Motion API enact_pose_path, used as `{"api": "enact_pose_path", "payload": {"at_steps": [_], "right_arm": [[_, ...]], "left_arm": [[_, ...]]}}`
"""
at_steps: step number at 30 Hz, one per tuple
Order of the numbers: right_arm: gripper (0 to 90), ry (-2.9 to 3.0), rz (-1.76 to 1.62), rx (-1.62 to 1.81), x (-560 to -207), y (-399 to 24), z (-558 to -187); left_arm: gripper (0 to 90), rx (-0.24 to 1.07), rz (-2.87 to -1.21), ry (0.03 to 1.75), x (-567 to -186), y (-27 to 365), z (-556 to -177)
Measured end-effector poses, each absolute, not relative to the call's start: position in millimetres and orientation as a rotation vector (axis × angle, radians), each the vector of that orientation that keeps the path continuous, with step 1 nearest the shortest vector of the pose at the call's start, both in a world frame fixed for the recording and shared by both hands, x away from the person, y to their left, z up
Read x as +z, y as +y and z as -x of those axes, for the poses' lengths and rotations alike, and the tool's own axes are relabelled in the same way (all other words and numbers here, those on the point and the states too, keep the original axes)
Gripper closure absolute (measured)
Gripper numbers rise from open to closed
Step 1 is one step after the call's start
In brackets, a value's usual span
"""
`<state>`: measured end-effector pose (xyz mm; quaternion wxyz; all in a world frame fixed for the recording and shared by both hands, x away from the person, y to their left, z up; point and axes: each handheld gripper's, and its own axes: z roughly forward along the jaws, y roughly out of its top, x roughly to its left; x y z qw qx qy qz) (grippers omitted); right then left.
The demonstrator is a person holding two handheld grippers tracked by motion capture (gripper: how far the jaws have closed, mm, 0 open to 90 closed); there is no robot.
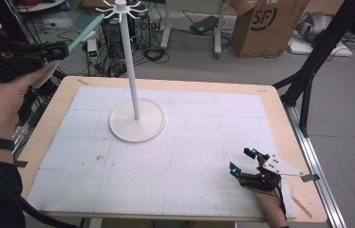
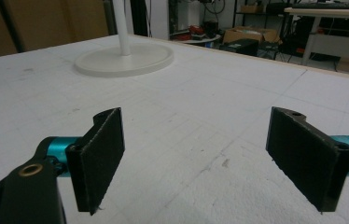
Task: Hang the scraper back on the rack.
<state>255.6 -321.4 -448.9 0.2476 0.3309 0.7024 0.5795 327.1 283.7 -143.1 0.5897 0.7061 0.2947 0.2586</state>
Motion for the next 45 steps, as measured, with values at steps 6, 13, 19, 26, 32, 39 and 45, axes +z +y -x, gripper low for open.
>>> {"api": "enact_pose_path", "payload": {"at_steps": [6, 13, 19, 26, 32, 39, 45], "right_arm": [[18.4, 1.917, -0.904, 1.580, -449, -321, -255], [18.4, 1.918, -0.903, 1.579, -449, -321, -255], [18.4, 1.916, -0.904, 1.579, -449, -321, -255], [18.4, 1.917, -0.901, 1.577, -449, -321, -255], [18.4, 1.920, -0.902, 1.576, -449, -321, -255], [18.4, 1.922, -0.901, 1.588, -449, -322, -256], [18.4, 1.927, -0.901, 1.588, -449, -322, -256]], "left_arm": [[80.8, 0.608, -1.656, 0.692, -145, 280, -330], [80.3, 0.607, -1.663, 0.691, -150, 278, -333], [64.5, 0.659, -1.645, 0.727, -164, 278, -334], [37.6, 0.679, -1.645, 0.720, -187, 279, -326], [23.2, 0.680, -1.672, 0.678, -230, 277, -314], [17.0, 0.632, -1.651, 0.624, -290, 279, -293], [15.4, 0.589, -1.609, 0.631, -340, 280, -280]]}}
